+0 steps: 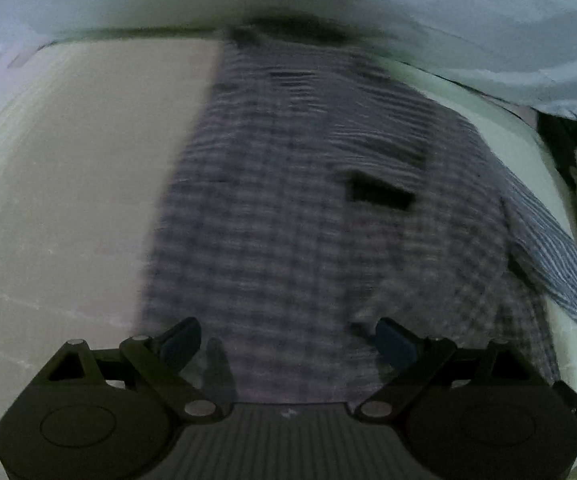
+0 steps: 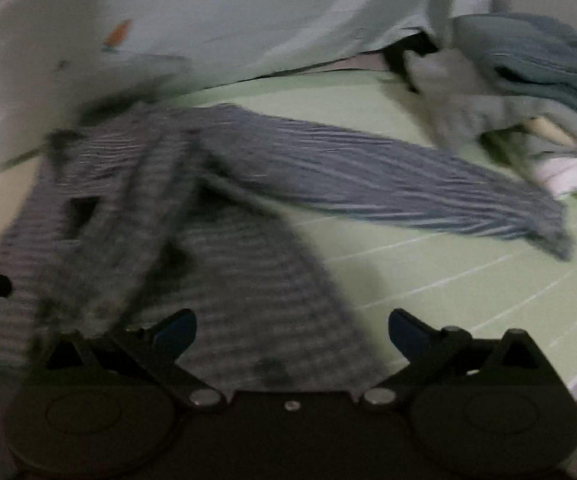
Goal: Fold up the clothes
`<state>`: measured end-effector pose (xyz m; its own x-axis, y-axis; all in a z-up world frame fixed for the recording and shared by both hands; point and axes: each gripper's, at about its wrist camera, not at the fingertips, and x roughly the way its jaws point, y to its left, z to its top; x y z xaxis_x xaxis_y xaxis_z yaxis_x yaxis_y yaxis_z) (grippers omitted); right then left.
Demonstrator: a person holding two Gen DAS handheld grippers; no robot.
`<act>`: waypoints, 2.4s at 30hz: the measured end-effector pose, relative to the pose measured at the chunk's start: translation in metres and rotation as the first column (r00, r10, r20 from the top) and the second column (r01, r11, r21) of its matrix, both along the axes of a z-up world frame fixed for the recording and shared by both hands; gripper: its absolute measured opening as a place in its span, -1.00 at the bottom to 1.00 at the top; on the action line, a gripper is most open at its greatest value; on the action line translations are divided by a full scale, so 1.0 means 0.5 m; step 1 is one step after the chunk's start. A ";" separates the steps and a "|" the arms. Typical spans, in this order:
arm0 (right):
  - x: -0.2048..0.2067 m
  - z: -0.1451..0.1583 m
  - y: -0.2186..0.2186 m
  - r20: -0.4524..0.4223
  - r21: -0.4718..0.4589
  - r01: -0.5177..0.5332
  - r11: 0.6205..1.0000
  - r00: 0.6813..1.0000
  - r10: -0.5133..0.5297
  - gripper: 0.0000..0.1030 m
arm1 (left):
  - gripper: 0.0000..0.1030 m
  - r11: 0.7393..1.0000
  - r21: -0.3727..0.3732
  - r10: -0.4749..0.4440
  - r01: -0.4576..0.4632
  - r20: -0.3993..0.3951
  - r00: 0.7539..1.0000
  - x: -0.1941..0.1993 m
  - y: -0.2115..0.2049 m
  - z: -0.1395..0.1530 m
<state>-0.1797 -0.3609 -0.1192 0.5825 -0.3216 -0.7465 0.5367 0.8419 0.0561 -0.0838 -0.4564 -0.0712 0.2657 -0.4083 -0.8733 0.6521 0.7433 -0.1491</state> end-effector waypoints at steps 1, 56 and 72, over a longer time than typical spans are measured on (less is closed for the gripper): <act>-0.006 -0.003 -0.020 -0.007 -0.010 0.007 1.000 1.000 -0.007 1.00 | 0.82 1.000 -0.003 -0.014 0.014 0.011 1.000 -0.014 -0.016 -0.001; -0.052 -0.031 0.044 -0.154 -0.059 -0.148 0.987 0.978 0.138 1.00 | -0.40 0.869 -0.112 0.424 -0.482 -0.336 0.841 -0.053 0.308 -0.065; -0.071 -0.028 -0.129 -0.040 0.071 0.153 0.986 0.988 -0.150 1.00 | 0.79 0.897 0.012 0.437 -0.442 -0.169 0.883 -0.083 0.202 0.003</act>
